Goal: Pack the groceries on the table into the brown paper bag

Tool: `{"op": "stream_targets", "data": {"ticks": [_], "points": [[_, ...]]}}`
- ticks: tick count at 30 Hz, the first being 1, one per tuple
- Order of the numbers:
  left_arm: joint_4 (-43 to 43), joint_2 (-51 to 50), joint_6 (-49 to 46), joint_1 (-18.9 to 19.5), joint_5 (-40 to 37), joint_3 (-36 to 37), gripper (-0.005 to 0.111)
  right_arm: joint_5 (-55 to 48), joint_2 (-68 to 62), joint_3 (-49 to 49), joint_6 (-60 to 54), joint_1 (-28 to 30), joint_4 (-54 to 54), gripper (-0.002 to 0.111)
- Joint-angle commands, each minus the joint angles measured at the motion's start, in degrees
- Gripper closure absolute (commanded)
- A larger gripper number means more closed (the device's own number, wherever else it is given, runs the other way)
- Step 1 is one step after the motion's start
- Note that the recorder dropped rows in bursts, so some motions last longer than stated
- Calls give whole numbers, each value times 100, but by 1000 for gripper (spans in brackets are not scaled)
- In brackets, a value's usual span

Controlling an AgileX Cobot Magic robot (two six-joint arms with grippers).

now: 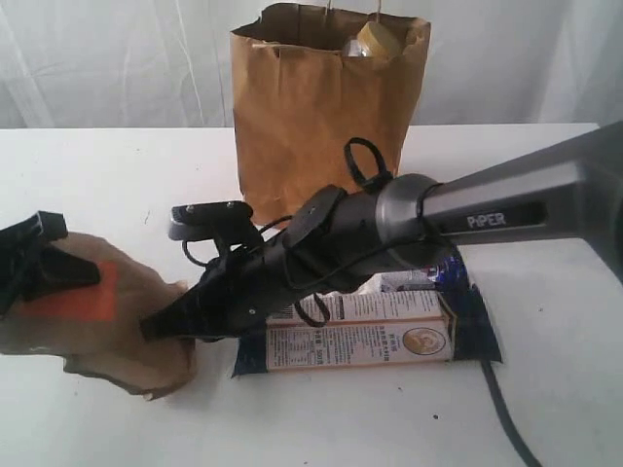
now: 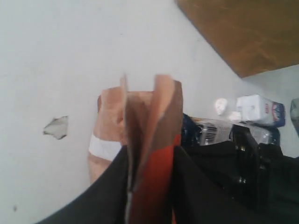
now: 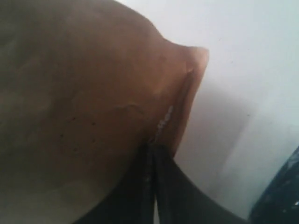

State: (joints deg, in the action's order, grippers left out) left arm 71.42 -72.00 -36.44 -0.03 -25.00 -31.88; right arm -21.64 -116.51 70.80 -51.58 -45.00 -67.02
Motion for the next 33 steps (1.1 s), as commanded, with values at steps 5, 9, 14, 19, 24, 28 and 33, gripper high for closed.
{"op": "stream_targets", "data": {"ticks": [5,9,14,19,24,28,33], "points": [[218,17,4,-12,-782,-475,106,-313,598,-18,918,330,1734,108],[389,228,-195,-12,-766,-653,106,-756,826,-18,1857,486,3122,108],[484,584,-394,-12,-766,-940,106,-1465,1073,-18,2255,611,3758,108],[555,1007,-447,-12,-766,-1193,106,-2251,1337,-18,2234,623,3955,108],[754,1446,-715,-12,-809,-1456,106,-2324,1731,-18,2929,623,4310,108],[848,1733,-950,-12,-881,-1607,106,-1566,2104,-18,3863,623,4773,108],[1583,2105,-1847,-12,-921,-1619,107,-1392,2410,-41,4659,623,5863,108]]}}
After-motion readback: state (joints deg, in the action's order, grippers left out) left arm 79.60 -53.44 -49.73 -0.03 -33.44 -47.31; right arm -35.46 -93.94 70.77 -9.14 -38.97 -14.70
